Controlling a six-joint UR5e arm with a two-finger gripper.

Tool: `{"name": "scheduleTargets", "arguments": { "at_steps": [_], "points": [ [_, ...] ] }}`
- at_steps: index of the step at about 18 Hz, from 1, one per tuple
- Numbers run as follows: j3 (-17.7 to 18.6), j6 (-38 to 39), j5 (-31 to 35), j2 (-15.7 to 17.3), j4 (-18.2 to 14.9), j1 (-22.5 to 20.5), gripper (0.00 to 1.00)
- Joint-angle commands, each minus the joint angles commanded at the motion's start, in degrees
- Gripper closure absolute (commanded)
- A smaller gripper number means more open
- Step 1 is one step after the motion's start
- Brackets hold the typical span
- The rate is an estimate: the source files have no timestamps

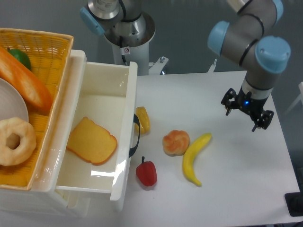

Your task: Place the bread slice in the upper white drawer

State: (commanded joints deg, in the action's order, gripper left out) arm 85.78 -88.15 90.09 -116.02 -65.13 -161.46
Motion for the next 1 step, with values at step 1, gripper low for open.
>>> {"name": "scheduleTargets", "arguments": {
  "at_steps": [1],
  "points": [
    [0.0, 0.17, 0.09, 0.0, 0.0, 0.0, 0.0]
  ]
}}
